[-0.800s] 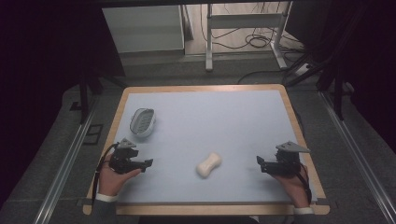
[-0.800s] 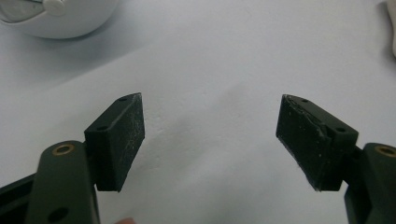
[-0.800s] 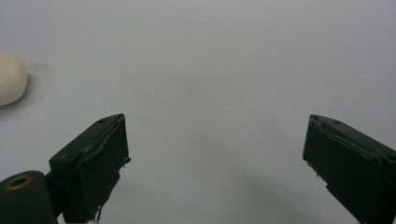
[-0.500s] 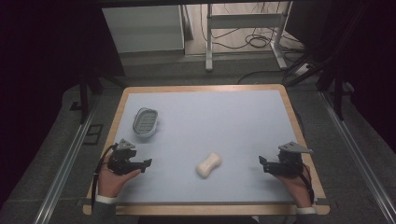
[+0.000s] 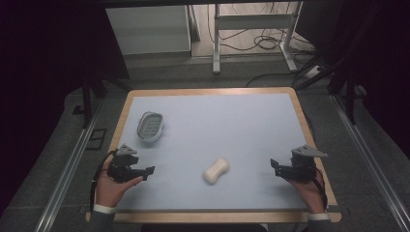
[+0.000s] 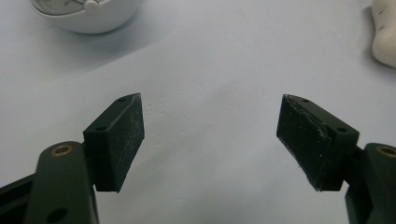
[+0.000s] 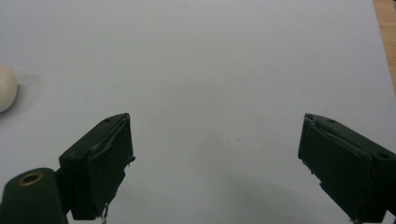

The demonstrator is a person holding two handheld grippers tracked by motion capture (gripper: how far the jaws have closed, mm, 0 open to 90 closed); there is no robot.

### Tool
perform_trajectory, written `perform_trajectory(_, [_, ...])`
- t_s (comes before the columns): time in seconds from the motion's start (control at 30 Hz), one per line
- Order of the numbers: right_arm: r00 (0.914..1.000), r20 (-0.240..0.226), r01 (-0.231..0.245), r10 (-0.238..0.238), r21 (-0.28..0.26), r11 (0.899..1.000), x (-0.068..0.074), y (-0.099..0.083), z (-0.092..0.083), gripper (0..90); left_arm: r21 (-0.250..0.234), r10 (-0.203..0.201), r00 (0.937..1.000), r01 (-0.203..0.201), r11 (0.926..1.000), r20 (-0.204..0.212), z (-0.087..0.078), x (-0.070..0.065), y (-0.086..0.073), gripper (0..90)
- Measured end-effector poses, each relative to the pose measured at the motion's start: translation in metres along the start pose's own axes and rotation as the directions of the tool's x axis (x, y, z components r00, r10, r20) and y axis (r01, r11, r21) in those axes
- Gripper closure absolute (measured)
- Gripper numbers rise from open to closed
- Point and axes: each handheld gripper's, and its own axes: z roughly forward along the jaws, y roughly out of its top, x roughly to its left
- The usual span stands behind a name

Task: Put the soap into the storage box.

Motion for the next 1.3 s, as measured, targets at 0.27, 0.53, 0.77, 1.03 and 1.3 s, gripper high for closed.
perform_trajectory(0.27, [1.0000,0.005,0.003,-0.003,0.006,1.000,-0.002,-0.002,-0.002,10.2,0.017,0.029,0.9994,-0.029,0.9994,0.016,-0.004,-0.009,0.011,23.1])
perform_trajectory(0.53, [0.9999,0.013,-0.006,0.006,0.008,1.000,-0.005,-0.003,-0.003,10.3,0.034,0.043,0.9987,-0.044,0.9984,0.026,-0.005,-0.016,0.020,24.5])
perform_trajectory(0.77, [0.9999,0.013,-0.004,0.003,0.014,1.000,-0.005,-0.004,-0.003,10.2,0.058,0.089,0.9951,-0.091,0.9941,0.042,-0.003,-0.029,0.032,24.3])
perform_trajectory(1.03, [1.0000,0.008,0.004,-0.004,0.013,1.000,-0.003,-0.004,-0.002,10.3,0.079,0.124,0.9903,-0.129,0.9885,0.062,0.002,-0.042,0.040,24.1])
perform_trajectory(1.3, [0.9999,0.009,0.012,-0.013,0.022,1.000,-0.002,-0.004,-0.001,10.2,0.112,0.167,0.9828,-0.175,0.9781,0.078,0.014,-0.061,0.052,24.1])
